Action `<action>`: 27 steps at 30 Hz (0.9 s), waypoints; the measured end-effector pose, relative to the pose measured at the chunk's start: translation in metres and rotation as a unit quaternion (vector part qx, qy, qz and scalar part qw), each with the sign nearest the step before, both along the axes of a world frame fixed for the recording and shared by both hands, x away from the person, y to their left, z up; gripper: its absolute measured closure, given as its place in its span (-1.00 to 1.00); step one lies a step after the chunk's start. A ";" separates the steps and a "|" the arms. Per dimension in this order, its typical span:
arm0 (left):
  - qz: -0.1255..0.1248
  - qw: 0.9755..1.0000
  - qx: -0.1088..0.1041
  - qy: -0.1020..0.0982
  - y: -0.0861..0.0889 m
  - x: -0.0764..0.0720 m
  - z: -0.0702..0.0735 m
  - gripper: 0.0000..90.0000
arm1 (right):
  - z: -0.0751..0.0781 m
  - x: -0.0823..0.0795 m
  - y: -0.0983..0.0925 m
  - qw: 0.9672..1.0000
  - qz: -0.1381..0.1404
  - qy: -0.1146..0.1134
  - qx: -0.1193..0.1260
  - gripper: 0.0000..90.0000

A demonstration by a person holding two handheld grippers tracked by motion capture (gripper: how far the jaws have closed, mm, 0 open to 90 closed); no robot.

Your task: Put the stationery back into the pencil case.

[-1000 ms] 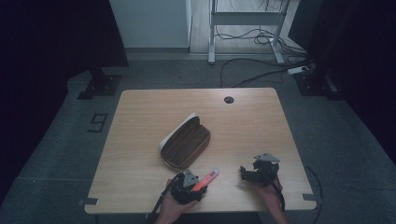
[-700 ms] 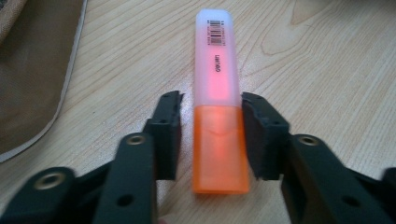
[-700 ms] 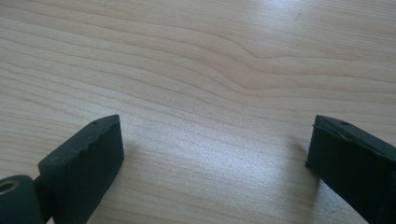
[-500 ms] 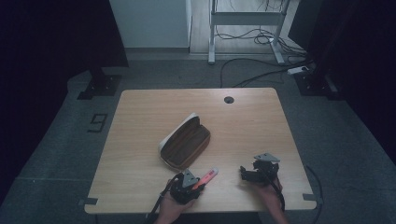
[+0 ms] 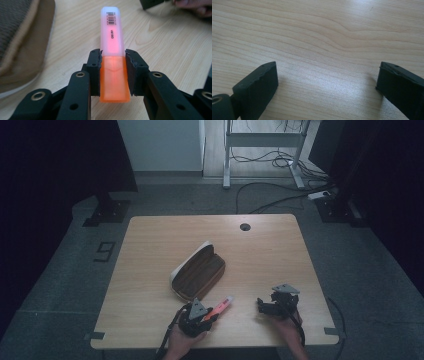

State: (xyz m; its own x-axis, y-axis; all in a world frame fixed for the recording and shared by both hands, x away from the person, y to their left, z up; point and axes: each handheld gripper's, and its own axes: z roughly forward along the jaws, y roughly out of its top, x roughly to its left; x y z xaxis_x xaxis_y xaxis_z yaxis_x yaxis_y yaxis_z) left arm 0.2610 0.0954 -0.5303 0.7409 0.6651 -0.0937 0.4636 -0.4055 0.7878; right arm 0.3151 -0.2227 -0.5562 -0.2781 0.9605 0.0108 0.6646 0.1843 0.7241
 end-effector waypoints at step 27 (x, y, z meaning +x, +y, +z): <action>0.030 0.998 -0.058 -0.018 0.029 0.030 0.043 0.49 | 0.000 0.000 0.000 1.000 0.000 0.000 0.000 -0.92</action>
State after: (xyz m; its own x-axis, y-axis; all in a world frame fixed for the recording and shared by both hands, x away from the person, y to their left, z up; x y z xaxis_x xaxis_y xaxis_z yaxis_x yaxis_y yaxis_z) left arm 0.2909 0.1245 -0.4873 0.7050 0.6938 -0.1472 0.4545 -0.2826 0.8447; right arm 0.3151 -0.2229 -0.5561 -0.2773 0.9607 0.0109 0.6641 0.1834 0.7248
